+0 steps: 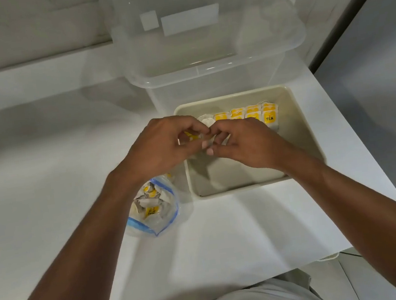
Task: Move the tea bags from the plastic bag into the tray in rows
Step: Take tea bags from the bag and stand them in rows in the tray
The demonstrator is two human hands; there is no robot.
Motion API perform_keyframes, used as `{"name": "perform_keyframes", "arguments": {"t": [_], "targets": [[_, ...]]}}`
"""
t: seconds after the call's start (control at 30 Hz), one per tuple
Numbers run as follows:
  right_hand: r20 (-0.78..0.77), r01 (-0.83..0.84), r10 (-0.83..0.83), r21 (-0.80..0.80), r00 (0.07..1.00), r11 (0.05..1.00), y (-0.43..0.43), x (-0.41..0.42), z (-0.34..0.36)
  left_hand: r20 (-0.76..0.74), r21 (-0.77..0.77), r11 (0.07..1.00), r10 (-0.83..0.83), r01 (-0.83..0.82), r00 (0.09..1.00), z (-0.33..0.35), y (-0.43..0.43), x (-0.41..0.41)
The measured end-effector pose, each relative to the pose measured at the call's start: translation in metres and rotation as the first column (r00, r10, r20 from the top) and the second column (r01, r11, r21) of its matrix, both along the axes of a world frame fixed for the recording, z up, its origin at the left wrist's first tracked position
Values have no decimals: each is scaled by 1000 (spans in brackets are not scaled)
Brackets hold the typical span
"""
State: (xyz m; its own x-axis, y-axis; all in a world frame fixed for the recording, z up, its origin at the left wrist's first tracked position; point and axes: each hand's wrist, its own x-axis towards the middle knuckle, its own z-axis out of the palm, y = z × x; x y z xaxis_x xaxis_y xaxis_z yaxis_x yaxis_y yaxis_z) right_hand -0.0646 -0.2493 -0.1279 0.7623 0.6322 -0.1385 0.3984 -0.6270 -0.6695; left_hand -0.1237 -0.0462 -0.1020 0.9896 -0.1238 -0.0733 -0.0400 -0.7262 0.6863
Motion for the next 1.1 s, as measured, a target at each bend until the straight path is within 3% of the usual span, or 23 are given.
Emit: {"name": "perform_keyframes", "arguments": {"t": [0.2,0.63,0.73,0.8,0.87,1.0,1.1], "targets": [[-15,5,-4,66,1000,998,10,-24,23,-49,-211,967,136,-143,990,10,24,-39],[-84,-27,34,79,996,996,72,-91,31,-132,-318,924,181,-215,975,-16,80,-105],[-118,10,-2,62,993,998,86,-103,23,-99,-162,964,195,-210,976,-23,90,-114],[-108,36,-33,25,994,999,94,-112,13,-31,146,977,161,-155,986,-29,94,-119],[-44,39,-41,-39,998,998,100,-122,-2,48,368,921,118,-127,992,-37,96,-125],[234,75,-31,-184,972,980,107,-144,-35,170,417,903,39,-108,985,-60,97,-141],[358,150,-49,-260,933,954,113,-160,-51,189,444,890,15,-99,982,-80,101,-150]]}}
